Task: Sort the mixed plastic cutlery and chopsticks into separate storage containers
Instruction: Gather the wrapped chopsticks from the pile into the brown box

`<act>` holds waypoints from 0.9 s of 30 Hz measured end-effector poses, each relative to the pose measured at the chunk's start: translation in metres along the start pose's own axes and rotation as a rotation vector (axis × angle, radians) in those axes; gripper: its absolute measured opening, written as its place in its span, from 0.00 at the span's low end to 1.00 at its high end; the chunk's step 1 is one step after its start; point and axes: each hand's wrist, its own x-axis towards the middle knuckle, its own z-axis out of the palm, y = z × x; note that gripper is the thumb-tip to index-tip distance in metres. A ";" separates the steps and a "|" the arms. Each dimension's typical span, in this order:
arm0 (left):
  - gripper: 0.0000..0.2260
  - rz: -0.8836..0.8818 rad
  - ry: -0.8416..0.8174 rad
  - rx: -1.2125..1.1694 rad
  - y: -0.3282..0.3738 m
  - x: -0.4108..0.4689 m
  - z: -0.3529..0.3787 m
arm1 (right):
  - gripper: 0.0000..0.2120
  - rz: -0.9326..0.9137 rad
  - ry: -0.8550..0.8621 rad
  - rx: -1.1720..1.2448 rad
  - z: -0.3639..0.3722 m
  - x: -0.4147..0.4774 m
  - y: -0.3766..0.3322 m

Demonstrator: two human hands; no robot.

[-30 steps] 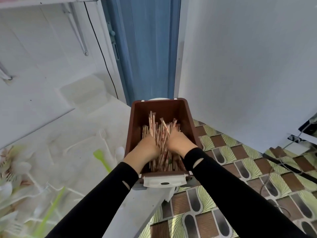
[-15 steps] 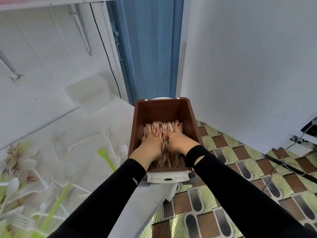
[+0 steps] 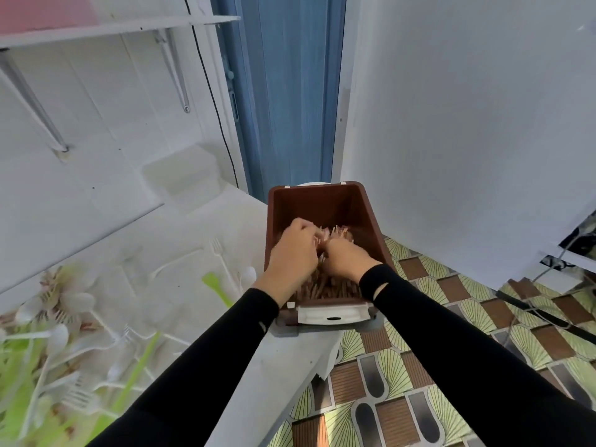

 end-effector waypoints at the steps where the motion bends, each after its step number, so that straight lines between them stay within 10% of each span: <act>1: 0.10 0.047 0.096 -0.051 -0.003 -0.006 -0.011 | 0.13 -0.030 0.082 0.055 -0.002 -0.003 -0.002; 8: 0.15 -0.179 0.256 -0.136 -0.100 -0.083 -0.086 | 0.08 -0.352 0.458 0.539 0.000 -0.049 -0.089; 27: 0.11 -0.584 0.303 0.025 -0.279 -0.371 -0.173 | 0.07 -0.738 -0.247 0.403 0.174 -0.085 -0.330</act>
